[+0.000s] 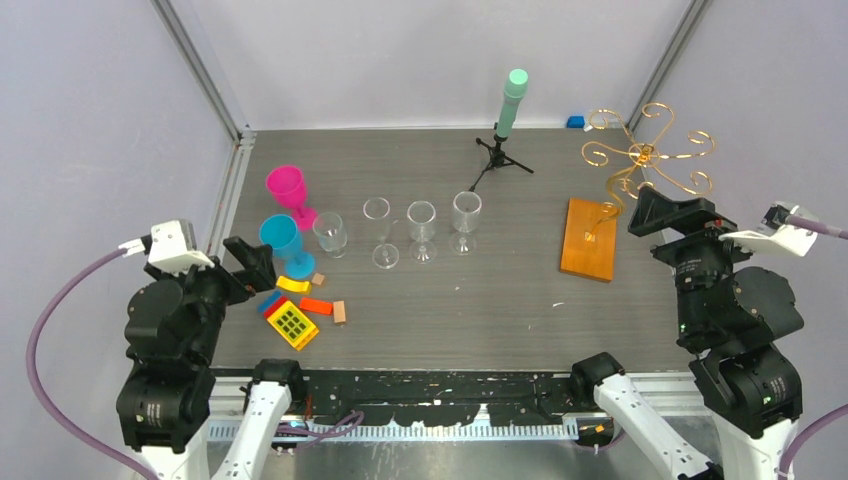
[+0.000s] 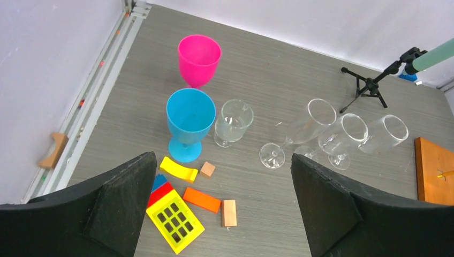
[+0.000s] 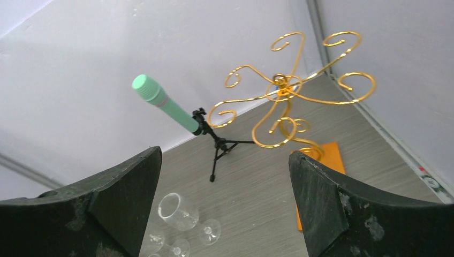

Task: Take the wine glass off the wine glass rack

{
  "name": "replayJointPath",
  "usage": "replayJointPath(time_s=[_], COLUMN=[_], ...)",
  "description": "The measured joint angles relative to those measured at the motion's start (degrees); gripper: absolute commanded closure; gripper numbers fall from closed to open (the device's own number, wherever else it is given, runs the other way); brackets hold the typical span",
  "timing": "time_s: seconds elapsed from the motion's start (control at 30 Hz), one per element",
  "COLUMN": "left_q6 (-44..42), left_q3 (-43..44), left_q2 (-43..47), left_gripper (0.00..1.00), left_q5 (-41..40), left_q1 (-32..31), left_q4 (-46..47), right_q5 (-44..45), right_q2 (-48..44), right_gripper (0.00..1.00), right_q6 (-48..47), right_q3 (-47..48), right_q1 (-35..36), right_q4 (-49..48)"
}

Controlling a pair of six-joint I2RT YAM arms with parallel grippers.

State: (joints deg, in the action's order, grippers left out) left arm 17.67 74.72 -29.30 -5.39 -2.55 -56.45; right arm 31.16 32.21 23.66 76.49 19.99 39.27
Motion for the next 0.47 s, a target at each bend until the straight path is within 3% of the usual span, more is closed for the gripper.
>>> replayJointPath(time_s=[0.47], left_q6=[2.95], left_q3=[-1.29], left_q2=[4.59], left_gripper=[0.0], left_q5=[-5.16], left_q1=[-0.92], left_q4=[-2.89], right_q5=[5.66], right_q2=[-2.75], right_gripper=[0.05], right_q6=[0.5], right_q3=[-2.19], right_q1=[0.0], right_q4=[4.63])
